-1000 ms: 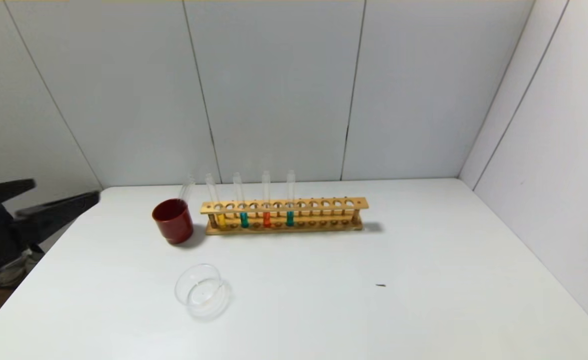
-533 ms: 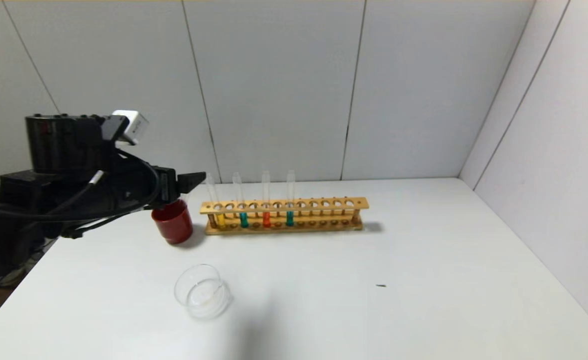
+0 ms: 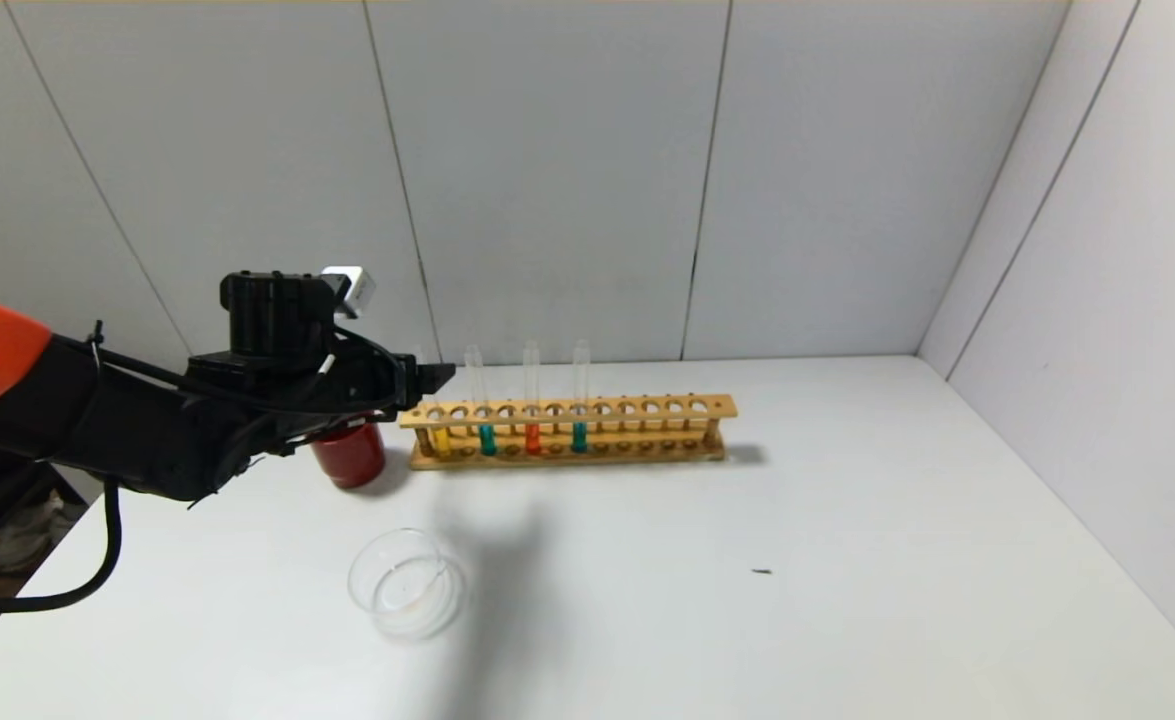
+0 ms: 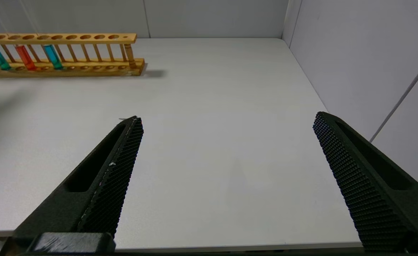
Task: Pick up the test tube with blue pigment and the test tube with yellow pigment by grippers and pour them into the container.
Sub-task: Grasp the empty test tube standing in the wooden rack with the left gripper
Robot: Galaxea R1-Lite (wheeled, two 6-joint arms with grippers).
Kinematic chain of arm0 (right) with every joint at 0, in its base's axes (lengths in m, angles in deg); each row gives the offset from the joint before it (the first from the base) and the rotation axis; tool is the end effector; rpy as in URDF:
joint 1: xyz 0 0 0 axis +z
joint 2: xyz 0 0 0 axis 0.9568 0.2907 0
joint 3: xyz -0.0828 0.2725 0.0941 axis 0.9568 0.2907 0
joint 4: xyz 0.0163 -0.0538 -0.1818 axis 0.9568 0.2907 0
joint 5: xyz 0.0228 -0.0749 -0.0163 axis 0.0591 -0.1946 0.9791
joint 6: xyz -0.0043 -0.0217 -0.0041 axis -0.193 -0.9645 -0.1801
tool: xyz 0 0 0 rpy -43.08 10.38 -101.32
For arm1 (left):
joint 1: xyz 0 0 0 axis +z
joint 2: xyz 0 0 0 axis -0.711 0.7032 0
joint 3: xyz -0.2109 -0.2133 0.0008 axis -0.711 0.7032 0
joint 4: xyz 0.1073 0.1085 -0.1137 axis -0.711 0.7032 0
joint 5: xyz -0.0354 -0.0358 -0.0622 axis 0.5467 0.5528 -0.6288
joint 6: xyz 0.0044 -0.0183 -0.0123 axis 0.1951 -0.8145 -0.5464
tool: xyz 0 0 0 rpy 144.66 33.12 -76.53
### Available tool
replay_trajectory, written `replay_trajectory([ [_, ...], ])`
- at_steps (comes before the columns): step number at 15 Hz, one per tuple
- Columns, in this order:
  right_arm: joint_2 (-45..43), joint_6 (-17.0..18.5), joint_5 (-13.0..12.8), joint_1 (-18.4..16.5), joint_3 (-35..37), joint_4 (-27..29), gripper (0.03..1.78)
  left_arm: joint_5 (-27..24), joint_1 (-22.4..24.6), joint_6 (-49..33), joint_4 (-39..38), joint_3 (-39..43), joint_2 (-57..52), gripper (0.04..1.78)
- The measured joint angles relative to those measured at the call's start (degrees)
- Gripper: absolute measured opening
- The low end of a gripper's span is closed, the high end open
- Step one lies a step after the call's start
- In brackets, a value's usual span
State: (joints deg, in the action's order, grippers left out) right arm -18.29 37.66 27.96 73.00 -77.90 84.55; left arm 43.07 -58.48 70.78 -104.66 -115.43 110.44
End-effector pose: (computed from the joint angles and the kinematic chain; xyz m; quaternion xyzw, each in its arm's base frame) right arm -0.0228 0.0002 0.0752 0.0009 0.0009 0.0013 1.0000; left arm 0.3543 -0.0838 0.1469 -0.0344 0.1736 -0.1237 0.9764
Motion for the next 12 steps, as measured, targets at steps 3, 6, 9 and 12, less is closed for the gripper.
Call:
replay_trajectory([
  [3,0.0,0.0,0.0,0.0,0.0,0.0,1.75,0.1,0.0,-0.1,-1.7,-0.3,2.6,1.75],
  [6,0.0,0.0,0.0,0.0,0.0,0.0,1.75,0.0,0.1,-1.6,-1.7,-1.8,4.5,1.75],
  [9,0.0,0.0,0.0,0.0,0.0,0.0,1.75,0.0,0.1,-2.1,-1.7,-3.0,5.9,1.75],
  [12,0.0,0.0,0.0,0.0,0.0,0.0,1.75,0.1,0.1,-2.2,-1.7,-3.7,6.8,1.75],
])
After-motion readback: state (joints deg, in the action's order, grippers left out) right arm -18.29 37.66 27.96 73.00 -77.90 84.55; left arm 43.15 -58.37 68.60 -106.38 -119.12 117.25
